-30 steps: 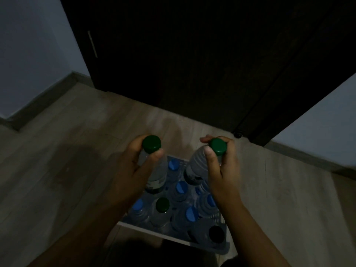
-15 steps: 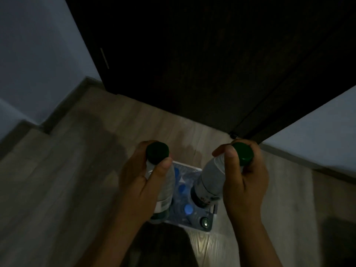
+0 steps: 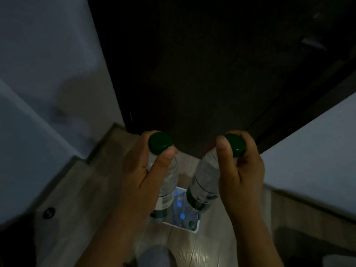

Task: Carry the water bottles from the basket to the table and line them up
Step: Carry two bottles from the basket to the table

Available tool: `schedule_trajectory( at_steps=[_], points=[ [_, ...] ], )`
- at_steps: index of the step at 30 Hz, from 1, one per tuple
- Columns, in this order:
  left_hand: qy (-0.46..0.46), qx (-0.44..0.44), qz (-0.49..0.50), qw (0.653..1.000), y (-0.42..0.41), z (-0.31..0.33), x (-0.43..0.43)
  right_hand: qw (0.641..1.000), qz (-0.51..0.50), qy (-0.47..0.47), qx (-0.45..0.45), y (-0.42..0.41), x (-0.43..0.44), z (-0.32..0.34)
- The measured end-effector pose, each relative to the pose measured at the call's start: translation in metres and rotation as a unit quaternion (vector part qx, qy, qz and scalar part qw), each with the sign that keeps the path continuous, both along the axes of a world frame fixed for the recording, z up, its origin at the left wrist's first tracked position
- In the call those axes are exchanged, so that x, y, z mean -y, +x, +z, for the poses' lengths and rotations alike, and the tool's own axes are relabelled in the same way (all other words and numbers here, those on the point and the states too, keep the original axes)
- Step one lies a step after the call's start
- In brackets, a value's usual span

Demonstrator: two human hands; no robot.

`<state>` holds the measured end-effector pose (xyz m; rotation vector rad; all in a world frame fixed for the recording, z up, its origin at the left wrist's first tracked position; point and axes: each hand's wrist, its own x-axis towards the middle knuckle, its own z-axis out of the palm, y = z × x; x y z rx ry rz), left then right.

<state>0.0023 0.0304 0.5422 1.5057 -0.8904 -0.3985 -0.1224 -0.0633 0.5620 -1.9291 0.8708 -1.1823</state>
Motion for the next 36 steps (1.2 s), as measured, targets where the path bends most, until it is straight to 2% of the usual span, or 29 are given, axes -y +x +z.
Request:
schedule_trajectory(
  at_steps=[8,15,21,26,29,33,36],
  points=[
    [-0.106,0.033,-0.041,0.993,0.028,0.204,-0.046,0.995,0.025,-0.021,0.098,0.026,-0.057,0.208],
    [-0.169,0.102,-0.034,0.98,0.039,0.307,-0.094,0.985,0.026,-0.062,0.16,0.037,-0.104,0.3],
    [-0.181,0.106,0.033,0.977,0.027,0.338,-0.123,0.979,0.092,-0.068,0.167,0.035,-0.114,0.334],
    [-0.166,0.124,0.139,0.968,0.004,0.343,-0.135,0.965,0.176,-0.049,0.187,0.035,-0.109,0.339],
    [-0.162,0.125,0.209,0.956,-0.011,0.345,-0.144,0.946,0.256,-0.026,0.197,0.037,-0.107,0.343],
    [-0.156,0.176,0.296,0.926,-0.035,0.345,-0.169,0.911,0.351,0.008,0.217,0.047,-0.119,0.346],
    [-0.159,0.177,0.366,0.9,-0.051,0.348,-0.2,0.894,0.404,0.005,0.196,0.054,-0.142,0.343]
  ],
)
